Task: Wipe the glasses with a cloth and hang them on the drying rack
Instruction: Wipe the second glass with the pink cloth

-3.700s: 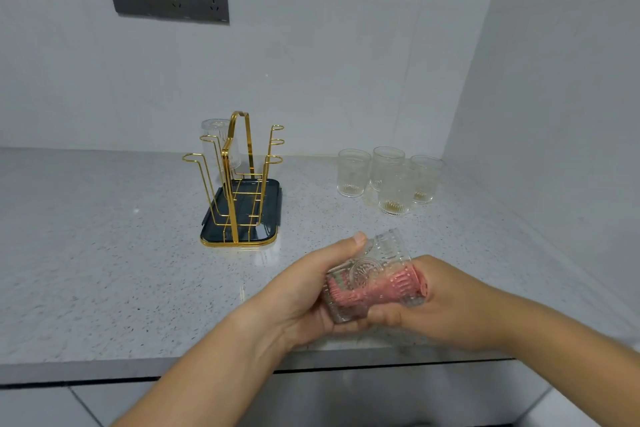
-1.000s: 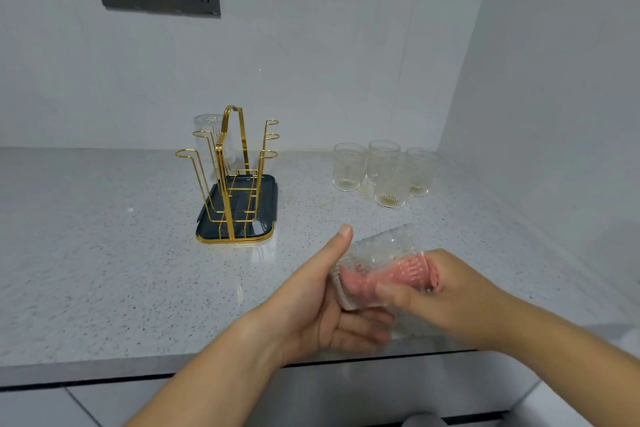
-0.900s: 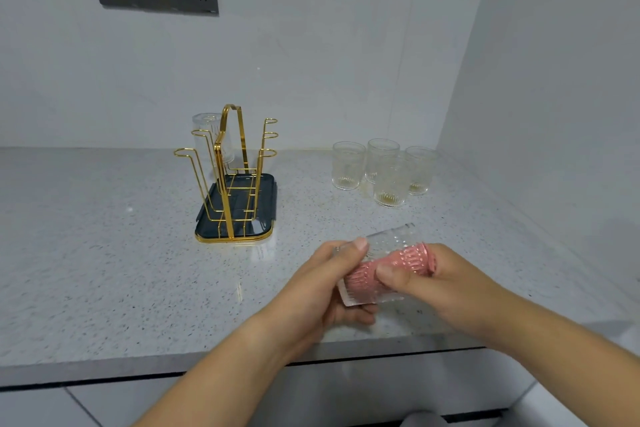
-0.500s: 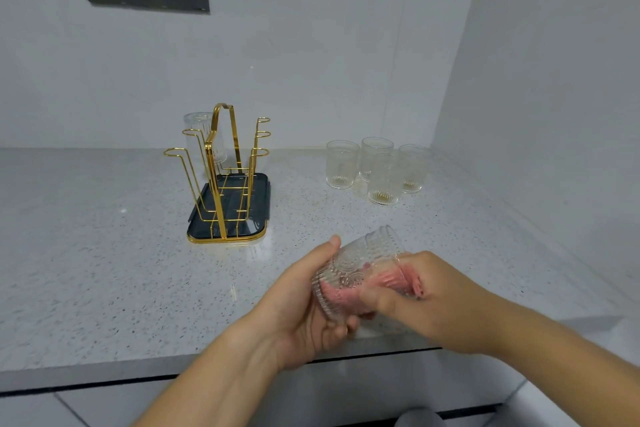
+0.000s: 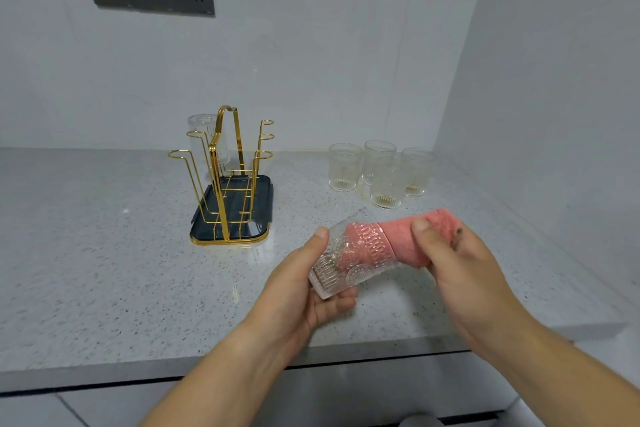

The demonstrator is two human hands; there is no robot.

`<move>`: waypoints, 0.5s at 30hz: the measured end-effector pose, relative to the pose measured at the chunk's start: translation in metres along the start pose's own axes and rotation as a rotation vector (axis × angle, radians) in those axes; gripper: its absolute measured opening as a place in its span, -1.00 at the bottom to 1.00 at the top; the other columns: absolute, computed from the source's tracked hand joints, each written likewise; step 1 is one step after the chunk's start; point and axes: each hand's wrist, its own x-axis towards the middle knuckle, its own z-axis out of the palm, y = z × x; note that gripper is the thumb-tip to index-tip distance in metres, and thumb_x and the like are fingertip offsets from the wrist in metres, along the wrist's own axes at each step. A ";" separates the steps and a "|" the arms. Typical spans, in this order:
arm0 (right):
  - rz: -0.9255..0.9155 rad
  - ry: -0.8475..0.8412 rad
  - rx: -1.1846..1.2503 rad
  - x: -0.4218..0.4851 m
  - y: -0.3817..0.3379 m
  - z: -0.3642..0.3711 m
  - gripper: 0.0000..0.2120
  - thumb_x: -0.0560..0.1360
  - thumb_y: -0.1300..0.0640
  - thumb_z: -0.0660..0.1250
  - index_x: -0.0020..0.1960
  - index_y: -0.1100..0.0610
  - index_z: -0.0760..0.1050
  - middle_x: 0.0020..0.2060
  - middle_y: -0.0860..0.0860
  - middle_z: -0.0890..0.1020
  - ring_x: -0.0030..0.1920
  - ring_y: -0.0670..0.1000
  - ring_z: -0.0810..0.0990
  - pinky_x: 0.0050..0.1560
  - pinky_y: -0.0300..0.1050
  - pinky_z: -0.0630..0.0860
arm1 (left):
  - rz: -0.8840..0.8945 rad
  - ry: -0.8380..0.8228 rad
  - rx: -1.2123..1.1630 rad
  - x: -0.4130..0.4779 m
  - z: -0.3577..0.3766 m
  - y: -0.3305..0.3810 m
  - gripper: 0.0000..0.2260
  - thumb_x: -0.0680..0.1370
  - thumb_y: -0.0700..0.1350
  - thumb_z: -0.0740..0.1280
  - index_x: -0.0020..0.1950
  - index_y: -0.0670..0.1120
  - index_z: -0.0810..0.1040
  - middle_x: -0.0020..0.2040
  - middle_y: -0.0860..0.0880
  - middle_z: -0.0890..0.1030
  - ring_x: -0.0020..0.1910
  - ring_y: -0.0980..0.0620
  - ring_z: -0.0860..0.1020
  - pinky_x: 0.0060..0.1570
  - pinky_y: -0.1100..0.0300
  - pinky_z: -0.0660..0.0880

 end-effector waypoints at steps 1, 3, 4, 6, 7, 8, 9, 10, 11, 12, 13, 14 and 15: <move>-0.044 -0.008 -0.030 -0.003 -0.001 0.002 -0.71 0.59 -0.09 0.30 -0.03 0.14 0.57 -0.18 -0.05 0.71 -0.10 -0.11 0.69 0.05 -0.20 0.55 | 0.010 0.011 0.005 0.000 0.000 0.000 -0.60 0.50 0.18 0.40 0.09 -0.13 0.70 -0.12 -0.19 0.71 -0.30 -0.08 0.64 -0.38 0.14 0.67; -0.137 -0.097 -0.094 -0.009 -0.001 0.002 -0.64 0.50 -0.19 0.37 -0.09 0.13 0.54 -0.30 -0.06 0.58 -0.27 -0.15 0.56 -0.10 -0.36 0.50 | 0.024 0.025 0.014 0.001 -0.001 0.000 -0.55 0.50 0.19 0.40 0.16 -0.15 0.65 -0.12 -0.19 0.71 -0.29 -0.07 0.65 -0.37 0.14 0.67; -0.169 -0.172 -0.115 -0.010 0.000 0.001 -0.65 0.52 -0.21 0.39 -0.08 0.10 0.56 -0.28 -0.04 0.58 -0.25 -0.13 0.56 -0.10 -0.35 0.51 | 0.028 0.025 0.019 0.001 -0.001 0.000 -0.52 0.49 0.20 0.40 0.19 -0.16 0.64 -0.11 -0.19 0.71 -0.28 -0.07 0.65 -0.37 0.14 0.67; -0.196 -0.285 -0.148 -0.013 0.002 -0.001 -0.69 0.54 -0.24 0.32 0.02 -0.02 0.63 -0.08 -0.05 0.70 0.01 -0.07 0.66 0.10 -0.24 0.54 | 0.031 0.015 0.022 0.002 -0.003 0.001 -0.46 0.47 0.21 0.40 0.25 -0.18 0.62 -0.08 -0.20 0.71 -0.26 -0.07 0.65 -0.35 0.13 0.68; -0.198 -0.300 -0.159 -0.013 0.002 -0.003 -0.67 0.55 -0.25 0.28 0.06 -0.05 0.65 0.01 -0.06 0.72 0.11 -0.08 0.66 0.17 -0.23 0.52 | 0.032 0.013 0.019 0.002 -0.004 0.001 -0.43 0.46 0.21 0.41 0.27 -0.20 0.61 -0.07 -0.21 0.70 -0.27 -0.07 0.64 -0.33 0.12 0.68; -0.196 -0.285 -0.159 -0.012 0.000 -0.004 -0.69 0.60 -0.20 0.26 0.05 -0.06 0.68 0.04 -0.10 0.73 0.14 -0.11 0.65 0.18 -0.28 0.50 | 0.034 0.013 0.016 0.002 -0.005 0.002 -0.41 0.45 0.21 0.41 0.29 -0.20 0.60 -0.06 -0.21 0.69 -0.27 -0.07 0.63 -0.33 0.12 0.68; -0.197 -0.261 -0.171 -0.010 -0.001 -0.004 -0.75 0.64 -0.12 0.27 0.02 -0.08 0.70 0.03 -0.15 0.73 0.11 -0.16 0.66 0.15 -0.31 0.51 | 0.037 0.007 0.016 0.003 -0.005 0.001 -0.40 0.44 0.21 0.42 0.31 -0.21 0.59 -0.06 -0.22 0.69 -0.27 -0.07 0.63 -0.33 0.12 0.68; -0.202 -0.242 -0.199 -0.008 -0.002 -0.004 -0.78 0.65 -0.01 0.29 -0.03 -0.10 0.72 -0.01 -0.17 0.74 0.07 -0.18 0.67 0.12 -0.30 0.52 | 0.040 -0.003 0.020 0.002 -0.005 0.001 -0.39 0.44 0.21 0.42 0.32 -0.21 0.58 -0.05 -0.22 0.69 -0.27 -0.06 0.63 -0.33 0.12 0.68; -0.205 -0.221 -0.243 -0.006 -0.002 -0.003 -0.80 0.62 0.10 0.34 -0.07 -0.11 0.70 -0.06 -0.15 0.74 0.02 -0.16 0.68 0.10 -0.27 0.55 | 0.043 -0.014 0.027 0.002 -0.005 0.001 -0.38 0.44 0.21 0.41 0.33 -0.21 0.57 -0.06 -0.22 0.69 -0.27 -0.06 0.64 -0.33 0.13 0.68; -0.207 -0.203 -0.271 -0.003 -0.001 -0.003 -0.82 0.58 0.18 0.39 -0.09 -0.08 0.67 -0.12 -0.10 0.74 -0.03 -0.11 0.69 0.07 -0.21 0.58 | 0.048 -0.025 0.037 0.001 -0.005 0.000 -0.37 0.44 0.21 0.41 0.34 -0.22 0.56 -0.07 -0.21 0.69 -0.27 -0.06 0.65 -0.34 0.13 0.67; -0.201 -0.187 -0.272 -0.001 0.000 -0.003 -0.86 0.53 0.20 0.44 -0.09 -0.04 0.60 -0.16 -0.05 0.74 -0.08 -0.06 0.70 0.05 -0.16 0.60 | 0.055 -0.039 0.045 0.001 -0.004 0.000 -0.35 0.44 0.21 0.41 0.36 -0.23 0.53 -0.08 -0.21 0.69 -0.27 -0.06 0.65 -0.35 0.14 0.66; -0.184 -0.183 -0.244 0.001 0.000 -0.003 -0.85 0.49 0.17 0.49 -0.06 0.01 0.52 -0.19 0.00 0.75 -0.12 -0.04 0.71 0.01 -0.13 0.59 | 0.062 -0.057 0.050 0.000 -0.003 0.000 -0.34 0.45 0.20 0.40 0.37 -0.24 0.51 -0.10 -0.21 0.69 -0.29 -0.06 0.65 -0.36 0.15 0.66; -0.169 -0.193 -0.213 0.003 -0.002 -0.005 -0.78 0.44 0.09 0.50 -0.04 0.05 0.47 -0.20 0.03 0.76 -0.15 -0.04 0.72 -0.02 -0.14 0.57 | 0.070 -0.074 0.054 0.000 -0.003 0.000 -0.33 0.46 0.20 0.40 0.39 -0.25 0.48 -0.12 -0.21 0.68 -0.31 -0.05 0.64 -0.37 0.15 0.65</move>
